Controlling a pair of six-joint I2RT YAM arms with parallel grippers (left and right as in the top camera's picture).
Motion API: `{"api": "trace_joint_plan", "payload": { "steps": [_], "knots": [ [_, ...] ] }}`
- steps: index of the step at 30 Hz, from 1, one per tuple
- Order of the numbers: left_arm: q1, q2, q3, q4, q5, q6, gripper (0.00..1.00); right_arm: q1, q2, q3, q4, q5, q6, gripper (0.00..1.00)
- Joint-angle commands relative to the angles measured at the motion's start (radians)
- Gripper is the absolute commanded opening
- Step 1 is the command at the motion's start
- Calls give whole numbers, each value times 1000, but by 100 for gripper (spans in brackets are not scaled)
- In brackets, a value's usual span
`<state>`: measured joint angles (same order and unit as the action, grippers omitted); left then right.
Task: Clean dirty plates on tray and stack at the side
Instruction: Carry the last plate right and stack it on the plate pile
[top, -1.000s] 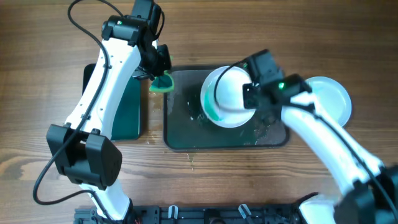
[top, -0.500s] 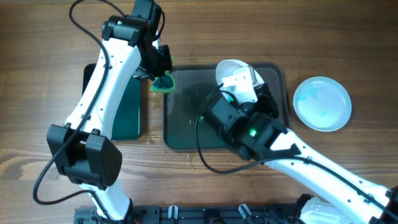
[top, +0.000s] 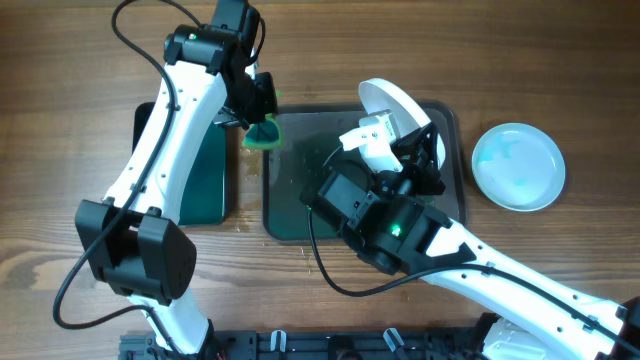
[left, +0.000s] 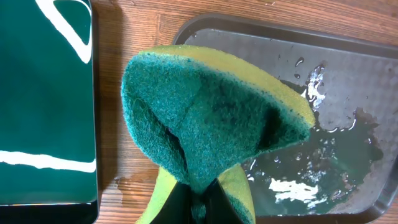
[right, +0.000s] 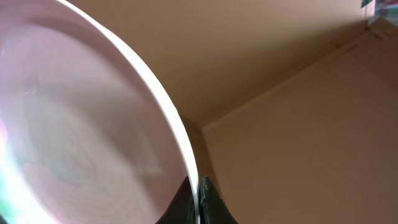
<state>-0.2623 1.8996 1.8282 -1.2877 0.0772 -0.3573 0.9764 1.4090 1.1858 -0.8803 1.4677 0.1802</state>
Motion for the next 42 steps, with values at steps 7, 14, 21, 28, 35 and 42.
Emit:
{"api": "trace_joint_plan", "payload": {
  "steps": [7,14,21,28,35,42],
  "knots": [
    [3,-11,15,-8,11,13,4,-60,-12,7,3,-478,179,4],
    [3,-11,15,-7,8,13,4,-290,-12,7,4,-1030,272,4],
    [3,-11,15,-3,8,13,4,-522,-12,7,7,-1321,266,4],
    [3,-11,15,-3,8,13,4,-759,-12,7,10,-1471,266,4],
    [3,-11,15,-2,8,13,4,-1020,-10,-2,5,-1477,294,4],
    [3,-11,15,0,8,13,4,-1250,19,-37,-6,-1403,354,4]
  ]
}}
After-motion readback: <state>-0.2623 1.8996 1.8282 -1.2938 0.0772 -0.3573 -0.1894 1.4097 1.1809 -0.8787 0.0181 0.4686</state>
